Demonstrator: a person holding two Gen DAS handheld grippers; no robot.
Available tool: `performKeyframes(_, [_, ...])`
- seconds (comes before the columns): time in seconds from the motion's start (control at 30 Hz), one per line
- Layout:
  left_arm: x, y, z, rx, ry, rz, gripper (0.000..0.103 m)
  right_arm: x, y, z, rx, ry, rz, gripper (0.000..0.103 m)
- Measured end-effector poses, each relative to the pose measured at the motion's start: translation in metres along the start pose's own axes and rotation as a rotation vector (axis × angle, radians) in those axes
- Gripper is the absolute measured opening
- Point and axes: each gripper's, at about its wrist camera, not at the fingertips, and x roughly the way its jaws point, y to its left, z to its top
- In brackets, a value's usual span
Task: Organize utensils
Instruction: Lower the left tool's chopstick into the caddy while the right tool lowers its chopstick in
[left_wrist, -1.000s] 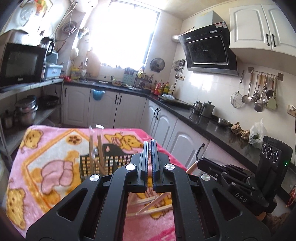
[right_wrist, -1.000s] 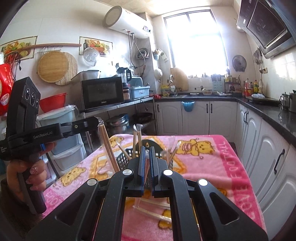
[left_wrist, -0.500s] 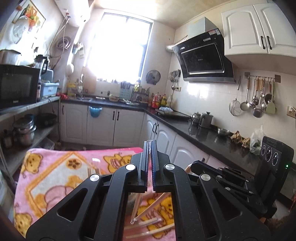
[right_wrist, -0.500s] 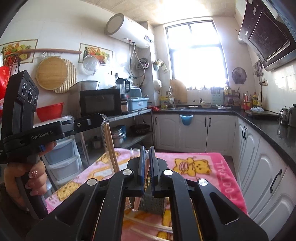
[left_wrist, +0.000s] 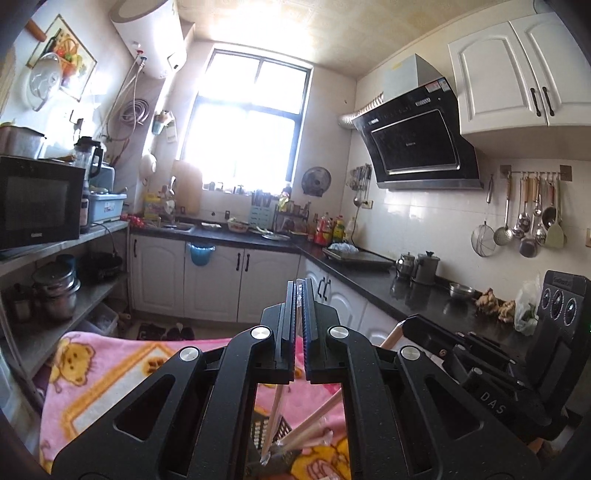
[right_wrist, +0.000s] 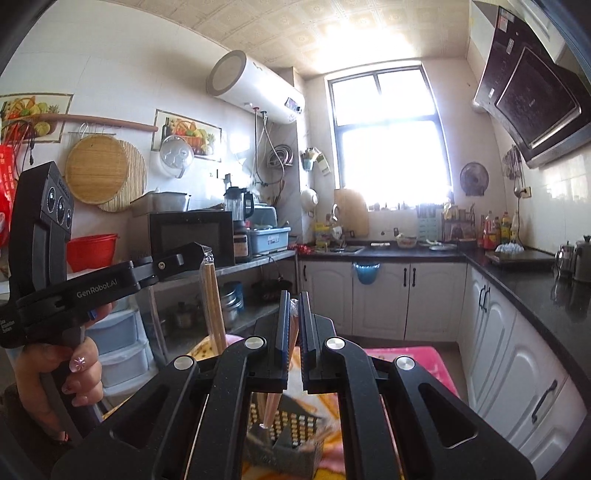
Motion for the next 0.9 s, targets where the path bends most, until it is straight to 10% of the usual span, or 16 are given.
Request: performKeyframes(0.9, [0.067, 0.036, -0.04, -0.114, 0.063, 0.069, 0.001, 0.064, -0.031, -0.028, 0.036, 0.075, -0.056, 0.005])
